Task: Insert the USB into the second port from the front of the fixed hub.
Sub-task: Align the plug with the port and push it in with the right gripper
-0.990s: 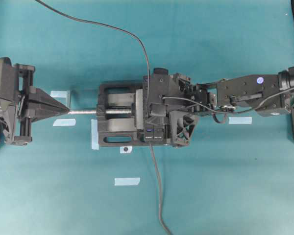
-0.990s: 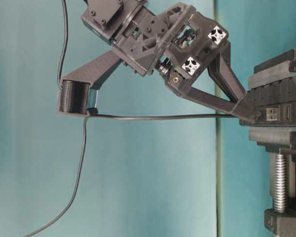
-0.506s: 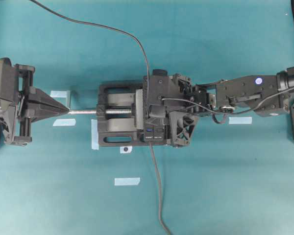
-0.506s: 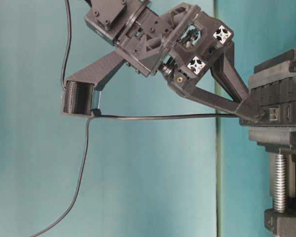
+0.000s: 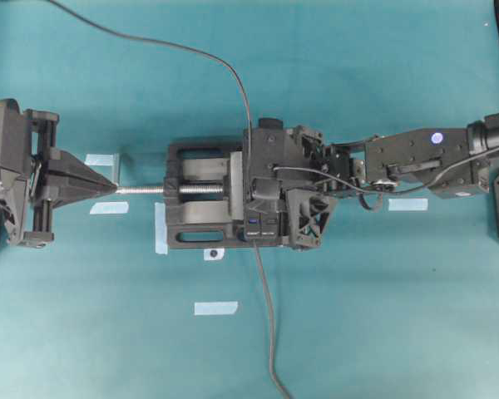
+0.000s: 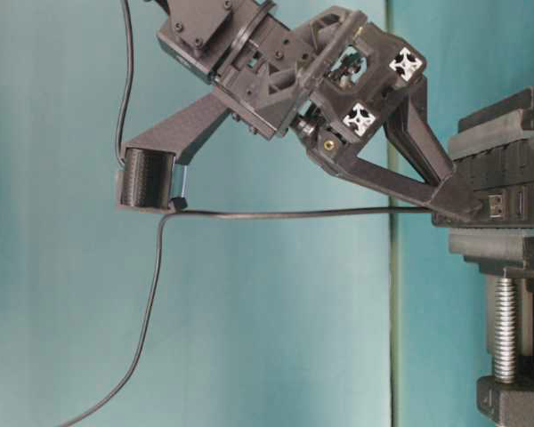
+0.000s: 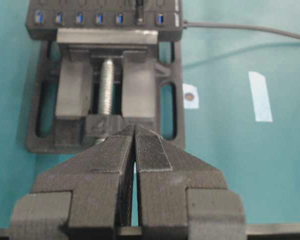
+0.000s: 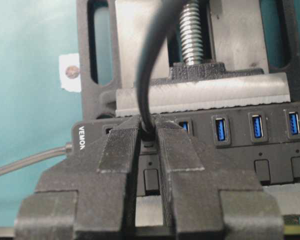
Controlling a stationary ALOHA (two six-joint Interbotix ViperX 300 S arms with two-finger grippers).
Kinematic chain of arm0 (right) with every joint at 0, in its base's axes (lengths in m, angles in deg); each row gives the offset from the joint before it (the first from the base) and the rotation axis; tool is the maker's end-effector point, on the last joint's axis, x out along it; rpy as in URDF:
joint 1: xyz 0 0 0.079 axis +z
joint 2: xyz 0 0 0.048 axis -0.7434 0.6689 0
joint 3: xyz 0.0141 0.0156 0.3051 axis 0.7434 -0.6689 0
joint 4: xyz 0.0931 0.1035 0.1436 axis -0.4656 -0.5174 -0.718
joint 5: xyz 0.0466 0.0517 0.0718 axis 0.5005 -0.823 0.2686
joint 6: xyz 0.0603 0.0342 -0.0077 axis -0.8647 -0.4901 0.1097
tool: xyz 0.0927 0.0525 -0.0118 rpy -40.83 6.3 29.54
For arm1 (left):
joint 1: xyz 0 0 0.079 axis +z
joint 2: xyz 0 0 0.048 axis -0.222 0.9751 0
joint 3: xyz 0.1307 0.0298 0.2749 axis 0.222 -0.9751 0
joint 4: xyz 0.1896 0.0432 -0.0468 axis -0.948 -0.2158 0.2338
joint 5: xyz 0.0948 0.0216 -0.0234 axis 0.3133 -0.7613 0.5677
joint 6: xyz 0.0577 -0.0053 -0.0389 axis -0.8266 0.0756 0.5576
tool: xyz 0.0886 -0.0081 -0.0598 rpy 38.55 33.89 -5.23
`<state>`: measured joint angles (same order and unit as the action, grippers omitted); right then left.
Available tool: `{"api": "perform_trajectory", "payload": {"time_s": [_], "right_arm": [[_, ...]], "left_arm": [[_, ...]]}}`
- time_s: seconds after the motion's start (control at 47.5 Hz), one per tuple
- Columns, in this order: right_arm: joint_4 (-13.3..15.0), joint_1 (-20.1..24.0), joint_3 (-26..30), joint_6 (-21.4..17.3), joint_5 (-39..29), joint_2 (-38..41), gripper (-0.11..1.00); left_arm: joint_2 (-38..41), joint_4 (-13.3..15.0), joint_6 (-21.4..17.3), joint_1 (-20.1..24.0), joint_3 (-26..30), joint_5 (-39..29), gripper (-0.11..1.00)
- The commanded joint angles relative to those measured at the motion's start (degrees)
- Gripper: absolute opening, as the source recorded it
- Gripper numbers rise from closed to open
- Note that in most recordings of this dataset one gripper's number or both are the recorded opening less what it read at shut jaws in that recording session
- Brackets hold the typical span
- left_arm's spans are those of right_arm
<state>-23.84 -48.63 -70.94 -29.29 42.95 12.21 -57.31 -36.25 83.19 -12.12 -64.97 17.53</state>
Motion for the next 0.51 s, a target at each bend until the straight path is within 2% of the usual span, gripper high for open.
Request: {"api": "perform_trajectory", "payload": {"time_s": [0.0, 0.485], "right_arm": [[0.09, -0.26, 0.35, -0.18, -0.18, -0.26, 0.10], [0.09, -0.09, 0.35, -0.35, -1.41, 0.70, 0.10]], "left_arm": [[0.00, -0.09, 0.00, 0.09, 0.70, 0.53, 0.00], [0.00, -0.09, 0.00, 0.09, 0.70, 0.88, 0.00]]}}
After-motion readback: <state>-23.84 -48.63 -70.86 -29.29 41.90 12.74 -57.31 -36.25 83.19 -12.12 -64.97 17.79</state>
